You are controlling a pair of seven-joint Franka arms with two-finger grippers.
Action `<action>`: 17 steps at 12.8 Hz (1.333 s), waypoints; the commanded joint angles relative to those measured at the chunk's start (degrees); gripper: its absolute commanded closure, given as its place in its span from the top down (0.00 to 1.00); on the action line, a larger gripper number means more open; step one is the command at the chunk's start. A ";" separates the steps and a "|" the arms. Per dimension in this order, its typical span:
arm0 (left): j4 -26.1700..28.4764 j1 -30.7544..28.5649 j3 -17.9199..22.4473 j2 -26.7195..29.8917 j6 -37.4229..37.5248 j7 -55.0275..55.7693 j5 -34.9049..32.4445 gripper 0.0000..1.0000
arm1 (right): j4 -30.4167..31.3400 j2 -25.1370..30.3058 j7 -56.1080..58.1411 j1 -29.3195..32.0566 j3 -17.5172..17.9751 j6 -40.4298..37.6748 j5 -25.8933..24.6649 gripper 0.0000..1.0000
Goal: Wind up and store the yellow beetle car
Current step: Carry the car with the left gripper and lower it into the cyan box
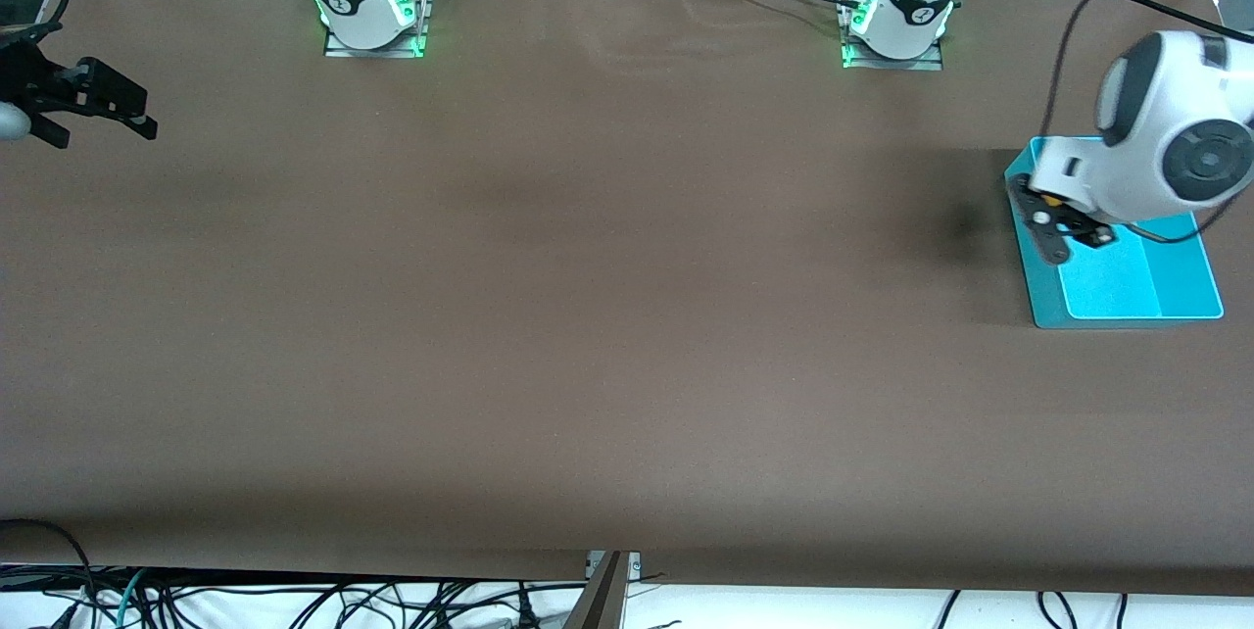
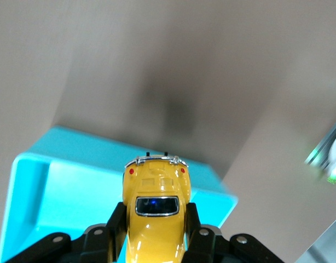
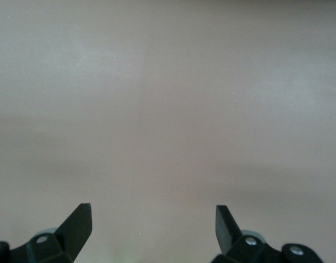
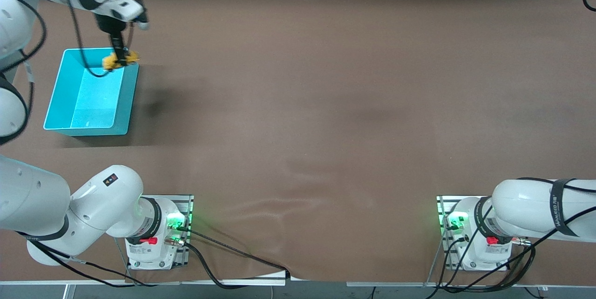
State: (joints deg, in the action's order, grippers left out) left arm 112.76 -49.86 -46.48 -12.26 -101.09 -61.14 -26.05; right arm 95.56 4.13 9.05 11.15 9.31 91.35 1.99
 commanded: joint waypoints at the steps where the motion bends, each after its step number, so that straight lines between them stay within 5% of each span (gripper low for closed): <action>1: -3.77 -5.57 -1.07 -7.58 -2.24 -5.90 -8.11 0.17 | -0.73 -0.70 -2.89 -2.96 0.00 0.67 -0.41 1.00; 6: -2.98 -14.37 -0.98 -16.73 -9.12 -12.07 -17.18 0.17 | -0.46 -1.41 -3.52 -4.64 -0.08 1.37 -0.49 1.00; 8: -1.50 -16.22 -0.90 -18.76 -12.62 -12.77 -17.98 0.17 | -0.72 -1.75 -3.60 -8.14 -3.05 1.46 -1.11 1.00; 11: 0.79 -17.11 1.21 -21.13 -18.42 -12.78 -21.14 0.17 | -0.73 -2.72 -3.52 -11.05 -6.06 1.81 -1.11 1.00; 17: 4.03 -18.68 3.68 -21.41 -21.25 -12.78 -22.29 0.20 | -0.73 -4.31 -3.34 -11.06 -5.97 1.55 -1.73 1.00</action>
State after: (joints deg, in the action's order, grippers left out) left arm 114.24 -66.63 -42.30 -35.45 -121.61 -73.12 -46.96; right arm 95.57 -0.18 6.32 1.20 4.20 93.18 1.14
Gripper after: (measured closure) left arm 0.537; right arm 0.000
